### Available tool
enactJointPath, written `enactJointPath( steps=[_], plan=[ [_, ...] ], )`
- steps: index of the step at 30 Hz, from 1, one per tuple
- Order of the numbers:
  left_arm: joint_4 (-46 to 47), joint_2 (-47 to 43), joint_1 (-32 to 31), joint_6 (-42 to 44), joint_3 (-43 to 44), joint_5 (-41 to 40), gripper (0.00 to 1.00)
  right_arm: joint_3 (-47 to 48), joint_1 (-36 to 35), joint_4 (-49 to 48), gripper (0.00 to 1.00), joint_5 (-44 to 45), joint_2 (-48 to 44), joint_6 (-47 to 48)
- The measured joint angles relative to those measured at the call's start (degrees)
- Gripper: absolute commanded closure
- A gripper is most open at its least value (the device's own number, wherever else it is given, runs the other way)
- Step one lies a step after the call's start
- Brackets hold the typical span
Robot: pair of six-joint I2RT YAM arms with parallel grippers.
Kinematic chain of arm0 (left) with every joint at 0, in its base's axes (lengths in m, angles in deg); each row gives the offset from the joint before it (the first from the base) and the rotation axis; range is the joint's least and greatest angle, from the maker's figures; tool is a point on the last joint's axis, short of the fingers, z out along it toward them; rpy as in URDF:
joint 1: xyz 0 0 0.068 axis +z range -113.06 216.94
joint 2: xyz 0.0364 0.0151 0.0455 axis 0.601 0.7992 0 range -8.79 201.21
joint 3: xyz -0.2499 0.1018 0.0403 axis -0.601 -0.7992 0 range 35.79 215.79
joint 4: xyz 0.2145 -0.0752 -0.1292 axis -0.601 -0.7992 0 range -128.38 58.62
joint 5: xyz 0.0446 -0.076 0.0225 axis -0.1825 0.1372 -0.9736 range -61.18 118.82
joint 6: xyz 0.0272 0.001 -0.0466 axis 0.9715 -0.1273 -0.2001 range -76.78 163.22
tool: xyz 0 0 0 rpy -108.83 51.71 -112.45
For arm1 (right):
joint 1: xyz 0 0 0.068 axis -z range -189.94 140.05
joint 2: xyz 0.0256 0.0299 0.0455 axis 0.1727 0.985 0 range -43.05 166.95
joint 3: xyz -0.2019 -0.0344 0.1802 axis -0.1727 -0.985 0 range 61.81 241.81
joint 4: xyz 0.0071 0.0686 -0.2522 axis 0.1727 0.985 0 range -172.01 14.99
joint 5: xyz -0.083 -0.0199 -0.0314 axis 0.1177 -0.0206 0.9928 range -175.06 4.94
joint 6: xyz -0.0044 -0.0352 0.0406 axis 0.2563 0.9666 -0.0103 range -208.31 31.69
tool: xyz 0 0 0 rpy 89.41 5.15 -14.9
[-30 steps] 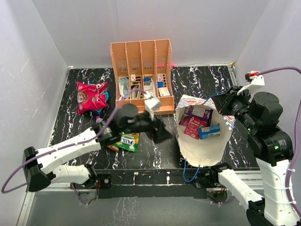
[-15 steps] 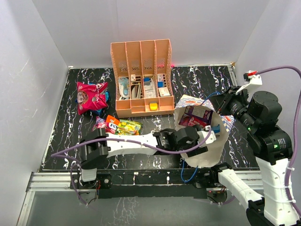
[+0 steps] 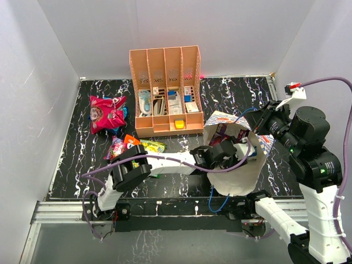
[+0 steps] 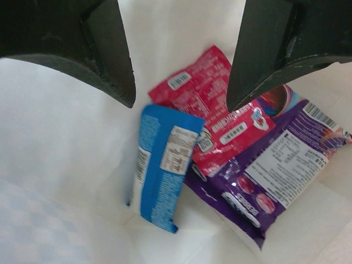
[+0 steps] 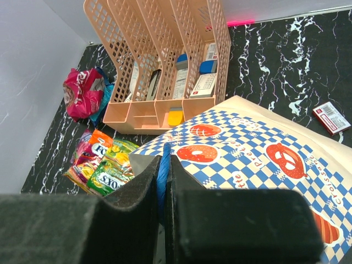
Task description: Take the snacks out of the paper bag
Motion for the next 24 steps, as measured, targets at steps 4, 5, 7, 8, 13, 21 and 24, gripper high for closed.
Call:
enactJointPath(
  steps=[4, 5, 7, 8, 13, 21, 24],
  plan=[
    [1.3, 3.8, 1.9, -1.7, 3.2, 1.0, 0.20, 0.0, 0.0, 0.0, 0.92, 0.0, 0.0, -0.2],
    [1.9, 4.2, 2.1, -2.1, 3.3, 1.1, 0.19, 0.0, 0.0, 0.0, 0.92, 0.0, 0.0, -0.2],
    [3.3, 5.6, 2.4, -3.1, 3.7, 1.5, 0.19, 0.0, 0.0, 0.0, 0.92, 0.0, 0.0, -0.3],
    [3.7, 6.2, 2.3, -3.4, 4.0, 1.7, 0.19, 0.0, 0.0, 0.0, 0.92, 0.0, 0.0, -0.3],
    [5.6, 9.7, 1.9, -3.6, 6.6, 3.5, 0.19, 0.5, 0.0, 0.0, 0.92, -0.1, 0.0, -0.4],
    [5.3, 13.5, 1.8, -1.6, 8.4, 4.5, 0.30, 1.0, 0.0, 0.0, 0.92, 0.0, 0.0, -0.4],
    [5.4, 13.5, 1.8, -1.0, 8.4, 5.3, 0.44, 1.0, 0.0, 0.0, 0.92, 0.0, 0.1, -0.4]
  ],
)
